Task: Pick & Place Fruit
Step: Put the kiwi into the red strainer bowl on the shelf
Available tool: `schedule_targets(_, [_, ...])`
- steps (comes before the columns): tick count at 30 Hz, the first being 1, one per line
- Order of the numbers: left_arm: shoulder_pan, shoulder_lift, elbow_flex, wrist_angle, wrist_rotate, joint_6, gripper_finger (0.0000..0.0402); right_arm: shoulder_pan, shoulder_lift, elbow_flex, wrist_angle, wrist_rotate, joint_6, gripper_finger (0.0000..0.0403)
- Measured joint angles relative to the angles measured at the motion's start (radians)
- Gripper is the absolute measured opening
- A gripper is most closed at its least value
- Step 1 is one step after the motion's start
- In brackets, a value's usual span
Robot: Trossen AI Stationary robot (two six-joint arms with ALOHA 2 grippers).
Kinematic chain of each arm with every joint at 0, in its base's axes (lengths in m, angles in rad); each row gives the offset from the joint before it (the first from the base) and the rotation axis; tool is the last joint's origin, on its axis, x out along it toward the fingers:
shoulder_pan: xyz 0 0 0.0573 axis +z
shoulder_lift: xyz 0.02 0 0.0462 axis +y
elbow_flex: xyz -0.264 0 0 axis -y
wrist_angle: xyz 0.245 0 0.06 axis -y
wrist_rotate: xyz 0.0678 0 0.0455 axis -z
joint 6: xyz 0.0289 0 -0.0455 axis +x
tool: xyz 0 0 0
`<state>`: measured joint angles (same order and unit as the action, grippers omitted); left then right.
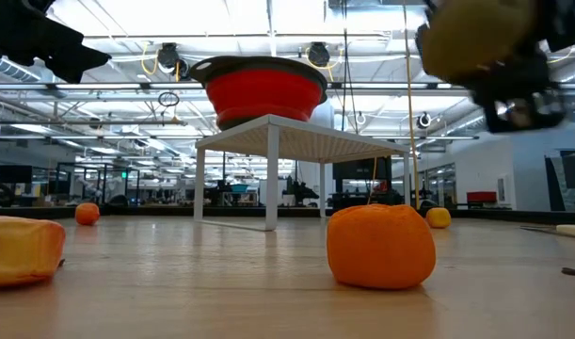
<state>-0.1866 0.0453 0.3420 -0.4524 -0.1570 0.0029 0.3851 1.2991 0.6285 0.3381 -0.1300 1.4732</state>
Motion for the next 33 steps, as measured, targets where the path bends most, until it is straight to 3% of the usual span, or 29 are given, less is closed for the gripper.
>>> schedule_targets(6, [0.0, 0.0, 0.0, 0.0, 0.001, -0.007, 0.0253, 0.0, 0.0, 0.0, 0.212, 0.262, -0.155, 0.0218])
schedule_targets(14, [0.0, 0.0, 0.0, 0.0, 0.002, -0.008, 0.0253, 0.0, 0.0, 0.0, 0.42, 0.515, -0.487, 0.022])
schedule_targets(27, [0.0, 0.0, 0.0, 0.0, 0.002, -0.008, 0.0253, -0.013, 0.0, 0.0, 0.583, 0.764, -1.142, 0.0228])
schedule_targets(33, [0.0, 0.0, 0.0, 0.0, 0.002, -0.008, 0.0253, -0.061, 0.0, 0.0, 0.667, 0.802, -1.474, 0.0225])
